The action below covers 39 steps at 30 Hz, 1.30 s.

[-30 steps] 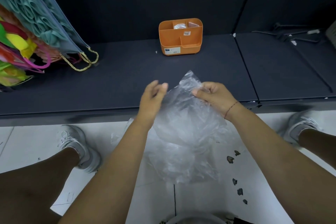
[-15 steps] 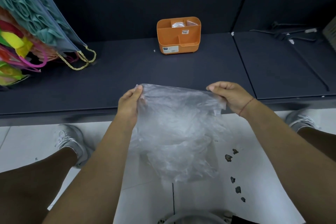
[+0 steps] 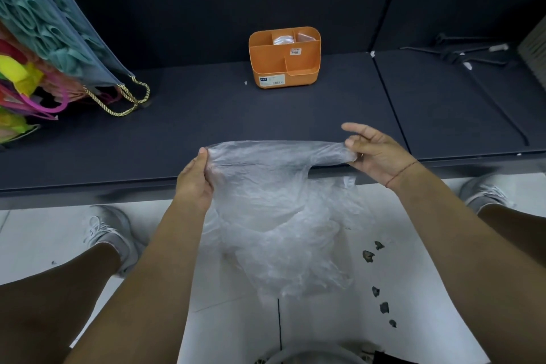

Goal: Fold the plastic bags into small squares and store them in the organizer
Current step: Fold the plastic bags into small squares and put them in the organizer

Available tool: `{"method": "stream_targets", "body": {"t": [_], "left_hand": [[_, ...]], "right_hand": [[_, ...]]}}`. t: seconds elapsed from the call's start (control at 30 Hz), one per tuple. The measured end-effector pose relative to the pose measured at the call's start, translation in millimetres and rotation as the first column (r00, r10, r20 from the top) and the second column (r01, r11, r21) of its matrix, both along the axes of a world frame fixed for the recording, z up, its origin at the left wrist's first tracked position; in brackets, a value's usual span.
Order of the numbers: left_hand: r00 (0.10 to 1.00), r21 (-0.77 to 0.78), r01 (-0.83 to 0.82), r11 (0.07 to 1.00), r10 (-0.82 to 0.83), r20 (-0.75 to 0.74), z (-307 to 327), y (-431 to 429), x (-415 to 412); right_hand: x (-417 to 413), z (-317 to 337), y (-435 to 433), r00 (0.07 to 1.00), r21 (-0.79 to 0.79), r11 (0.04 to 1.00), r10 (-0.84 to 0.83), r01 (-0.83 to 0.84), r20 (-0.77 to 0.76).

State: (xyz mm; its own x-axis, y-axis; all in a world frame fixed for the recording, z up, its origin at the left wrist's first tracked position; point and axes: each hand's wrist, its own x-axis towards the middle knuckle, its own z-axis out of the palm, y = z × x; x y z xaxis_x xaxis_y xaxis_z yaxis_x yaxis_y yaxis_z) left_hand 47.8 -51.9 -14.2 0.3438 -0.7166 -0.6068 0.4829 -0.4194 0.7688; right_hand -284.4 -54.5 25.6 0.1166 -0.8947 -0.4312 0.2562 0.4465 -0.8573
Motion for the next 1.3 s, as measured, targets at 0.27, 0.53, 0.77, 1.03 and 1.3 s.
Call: {"method": "stream_targets", "body": {"t": [0.27,0.53,0.77,1.03,1.3], "left_hand": [[0.996,0.1,-0.038,0.994,0.029,0.09,-10,-10,-10],[0.99,0.172,-0.026,0.985,0.002,0.142,-24,-9,-18],[0.97,0.12,-0.005,0.993,-0.024,0.243,-25,-17,-5],[0.974,0.086,-0.033,0.996,0.013,0.224,-16,-36,-9],[0.962,0.097,-0.005,0.995,-0.022,0.272,-28,-43,-17]], "right_hand": [[-2,-21,-17,0.865,0.141,0.888,-0.46,0.439,0.202],[25,-49,-11,0.978,0.222,0.954,-0.186,0.203,-0.098],[15,-39,-23,0.948,0.054,0.952,-0.292,0.301,-0.129],[-4,-31,-44,0.911,0.318,0.909,-0.347,0.269,0.222],[3,-48,-48,0.942,0.421,0.87,-0.323,0.256,0.096]]}}
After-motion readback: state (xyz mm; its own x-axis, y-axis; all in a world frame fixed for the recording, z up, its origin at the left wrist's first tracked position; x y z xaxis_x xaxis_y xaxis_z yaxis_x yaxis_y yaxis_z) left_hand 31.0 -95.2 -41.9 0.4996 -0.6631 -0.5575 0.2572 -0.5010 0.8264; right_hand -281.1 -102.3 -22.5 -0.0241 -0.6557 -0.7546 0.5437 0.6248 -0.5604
